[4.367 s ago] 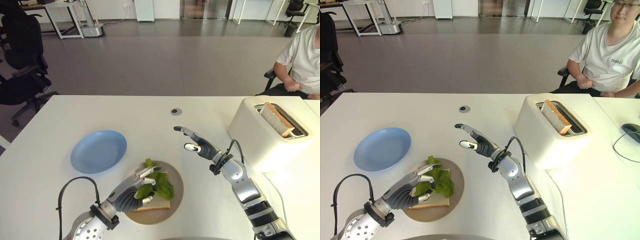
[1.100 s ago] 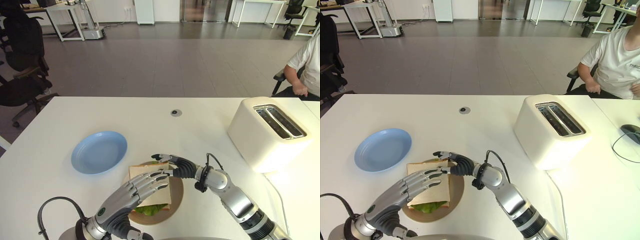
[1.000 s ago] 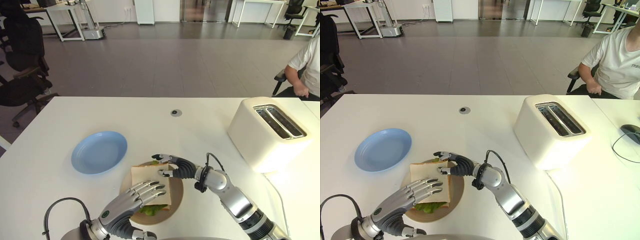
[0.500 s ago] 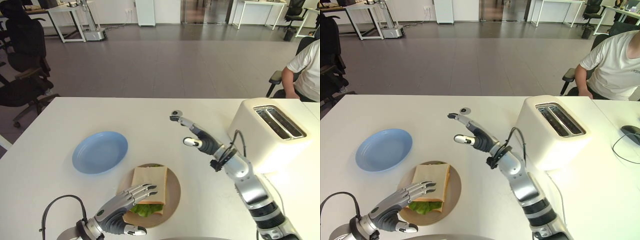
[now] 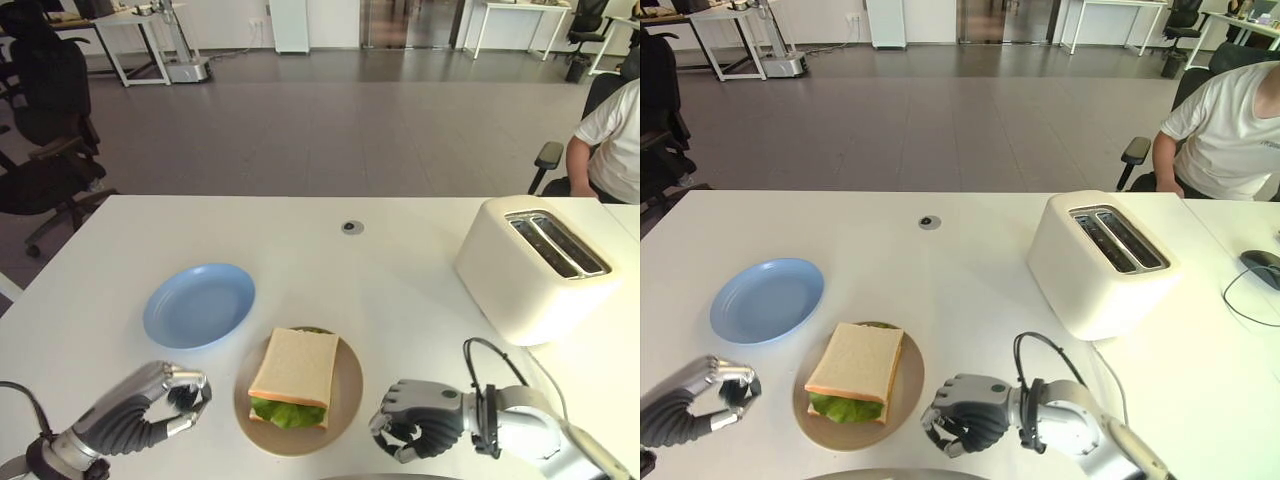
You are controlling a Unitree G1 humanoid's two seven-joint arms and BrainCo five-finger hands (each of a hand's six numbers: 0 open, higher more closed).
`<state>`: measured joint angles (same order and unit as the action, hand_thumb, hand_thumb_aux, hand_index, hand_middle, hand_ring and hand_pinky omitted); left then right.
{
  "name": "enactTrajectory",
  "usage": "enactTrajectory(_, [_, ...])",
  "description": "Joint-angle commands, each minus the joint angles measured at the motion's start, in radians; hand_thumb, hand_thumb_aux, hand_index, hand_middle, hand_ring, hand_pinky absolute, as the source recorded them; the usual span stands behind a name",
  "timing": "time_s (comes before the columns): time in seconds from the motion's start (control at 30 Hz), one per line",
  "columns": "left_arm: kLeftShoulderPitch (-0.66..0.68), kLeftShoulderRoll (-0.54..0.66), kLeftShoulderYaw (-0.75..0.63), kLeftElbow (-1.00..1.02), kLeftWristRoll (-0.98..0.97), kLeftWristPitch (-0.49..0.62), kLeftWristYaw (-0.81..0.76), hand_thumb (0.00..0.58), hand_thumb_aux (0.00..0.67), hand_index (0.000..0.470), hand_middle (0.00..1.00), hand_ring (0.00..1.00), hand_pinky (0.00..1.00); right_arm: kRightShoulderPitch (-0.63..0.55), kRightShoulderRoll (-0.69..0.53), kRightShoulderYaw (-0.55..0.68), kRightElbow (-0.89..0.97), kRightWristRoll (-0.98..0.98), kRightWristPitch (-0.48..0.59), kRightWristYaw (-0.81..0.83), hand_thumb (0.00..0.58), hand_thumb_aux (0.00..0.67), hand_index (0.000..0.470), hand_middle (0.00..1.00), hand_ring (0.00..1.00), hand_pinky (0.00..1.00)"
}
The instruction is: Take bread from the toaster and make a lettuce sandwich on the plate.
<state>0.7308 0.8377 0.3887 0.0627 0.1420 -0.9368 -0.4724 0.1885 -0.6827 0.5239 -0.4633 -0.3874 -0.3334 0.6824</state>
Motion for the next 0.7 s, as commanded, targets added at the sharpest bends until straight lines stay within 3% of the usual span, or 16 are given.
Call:
enactTrajectory(0.03, [-0.017, 0.03, -0.102, 0.094, 0.172, 0.026, -0.038, 0.58, 0.67, 0.47, 1.0, 1.0, 1.0, -0.002, 0.052, 0.072, 0.097, -0.053, 0.037, 0.017, 0.58, 0.67, 0.47, 1.0, 1.0, 1.0])
enactTrajectory(0.17, [-0.139, -0.047, -0.229, 0.039, 0.296, 0.074, 0.002, 0.58, 0.67, 0.47, 1.0, 1.0, 1.0, -0.01, 0.112, 0.088, 0.171, -0.133, 0.115, -0.024, 0.58, 0.67, 0.47, 0.97, 0.97, 0.97])
enactTrajectory(0.37, [-0.398, -0.186, -0.357, -0.091, 0.434, 0.177, 0.11, 0.58, 0.67, 0.47, 1.0, 1.0, 1.0, -0.036, 0.174, 0.006, 0.282, -0.144, 0.236, -0.127, 0.58, 0.67, 0.47, 0.98, 0.98, 0.98])
enactTrajectory(0.43, [-0.532, -0.229, -0.422, -0.046, 0.474, 0.213, 0.129, 0.58, 0.67, 0.47, 1.0, 1.0, 1.0, -0.098, 0.232, -0.051, 0.352, -0.12, 0.268, -0.203, 0.58, 0.67, 0.47, 0.97, 0.97, 0.97])
enactTrajectory(0.47, [-0.603, -0.259, -0.453, -0.001, 0.498, 0.235, 0.149, 0.58, 0.67, 0.47, 1.0, 1.0, 1.0, -0.16, 0.273, -0.086, 0.415, -0.101, 0.272, -0.249, 0.58, 0.67, 0.47, 0.89, 0.89, 0.89])
enactTrajectory(0.57, [-0.793, -0.322, -0.536, 0.154, 0.565, 0.294, 0.205, 0.58, 0.67, 0.47, 1.0, 1.0, 1.0, -0.326, 0.363, -0.152, 0.561, -0.035, 0.26, -0.325, 0.58, 0.67, 0.47, 0.91, 0.91, 0.91])
enactTrajectory(0.63, [-0.886, -0.346, -0.566, 0.246, 0.589, 0.315, 0.261, 0.58, 0.67, 0.47, 1.0, 1.0, 1.0, -0.407, 0.393, -0.166, 0.658, -0.037, 0.227, -0.38, 0.574, 0.604, 0.424, 0.91, 0.91, 0.91])
enactTrajectory(0.67, [-0.905, -0.348, -0.572, 0.268, 0.59, 0.319, 0.287, 0.58, 0.67, 0.47, 1.0, 1.0, 1.0, -0.432, 0.403, -0.168, 0.689, -0.037, 0.21, -0.398, 0.548, 0.512, 0.359, 0.9, 0.9, 0.9])
enactTrajectory(0.7, [-0.911, -0.347, -0.573, 0.273, 0.583, 0.319, 0.307, 0.58, 0.67, 0.47, 1.0, 1.0, 1.0, -0.441, 0.41, -0.17, 0.697, -0.029, 0.195, -0.402, 0.55, 0.518, 0.363, 0.89, 0.89, 0.89])
